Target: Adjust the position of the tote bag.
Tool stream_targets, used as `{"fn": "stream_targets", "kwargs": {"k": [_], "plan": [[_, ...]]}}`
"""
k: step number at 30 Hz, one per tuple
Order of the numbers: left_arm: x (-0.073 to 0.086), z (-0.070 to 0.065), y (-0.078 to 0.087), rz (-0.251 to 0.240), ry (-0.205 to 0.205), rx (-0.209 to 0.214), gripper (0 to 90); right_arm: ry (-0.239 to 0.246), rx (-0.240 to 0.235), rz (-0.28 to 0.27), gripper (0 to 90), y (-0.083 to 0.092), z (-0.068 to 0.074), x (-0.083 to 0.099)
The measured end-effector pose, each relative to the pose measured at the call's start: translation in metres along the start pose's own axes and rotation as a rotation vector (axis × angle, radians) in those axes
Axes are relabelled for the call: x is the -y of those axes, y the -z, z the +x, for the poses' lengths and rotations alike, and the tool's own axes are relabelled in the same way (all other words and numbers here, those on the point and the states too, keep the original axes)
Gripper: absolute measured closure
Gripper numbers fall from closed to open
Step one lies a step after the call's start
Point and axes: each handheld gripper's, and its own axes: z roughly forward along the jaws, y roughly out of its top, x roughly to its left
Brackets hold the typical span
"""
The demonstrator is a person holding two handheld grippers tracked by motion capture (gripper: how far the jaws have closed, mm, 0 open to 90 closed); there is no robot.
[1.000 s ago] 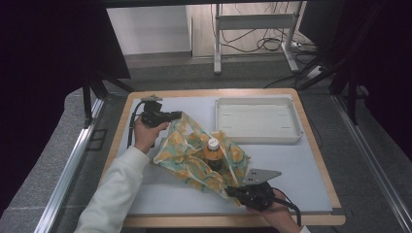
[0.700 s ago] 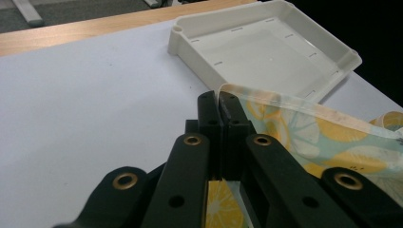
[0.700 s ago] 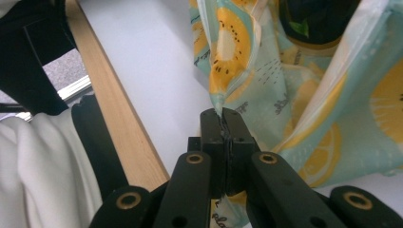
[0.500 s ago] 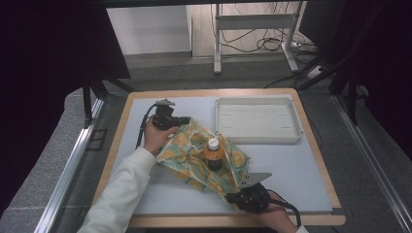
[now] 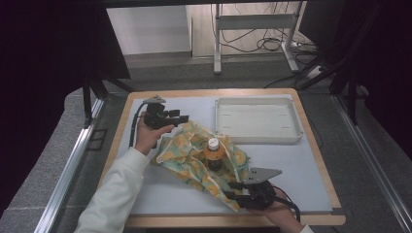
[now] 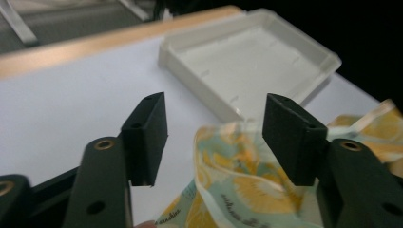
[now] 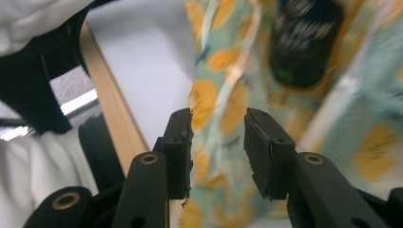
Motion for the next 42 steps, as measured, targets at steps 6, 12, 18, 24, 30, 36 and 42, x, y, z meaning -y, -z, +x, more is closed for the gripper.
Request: {"fn": "stream_targets", "kwargs": {"k": [6, 12, 18, 24, 30, 36, 42], "plan": [[-0.006, -0.025, 0.039, -0.021, -0.065, 0.045, 53.2, -0.023, 0.054, -0.063, 62.7, 0.01, -0.008, -0.011], [0.018, -0.065, 0.052, 0.05, -0.166, 0.117, 76.8, -0.021, 0.126, -0.079, 69.0, 0.009, -0.022, -0.035], [0.054, -0.09, 0.059, 0.108, -0.218, 0.102, 74.7, -0.032, 0.24, -0.055, 57.4, -0.002, -0.046, -0.052], [0.085, -0.106, 0.046, 0.181, -0.304, 0.051, 56.0, -0.048, 0.271, -0.013, 49.1, -0.019, -0.054, -0.056], [0.098, -0.103, 0.035, 0.21, -0.286, -0.028, 34.4, -0.082, 0.294, -0.01, 50.5, -0.026, -0.065, -0.058], [0.103, -0.091, 0.02, 0.235, -0.232, -0.108, 31.9, -0.103, 0.31, -0.008, 54.3, -0.028, -0.074, -0.055], [0.103, -0.079, -0.002, 0.256, -0.199, -0.115, 52.1, -0.119, 0.305, -0.001, 68.8, -0.035, -0.079, -0.054]]}}
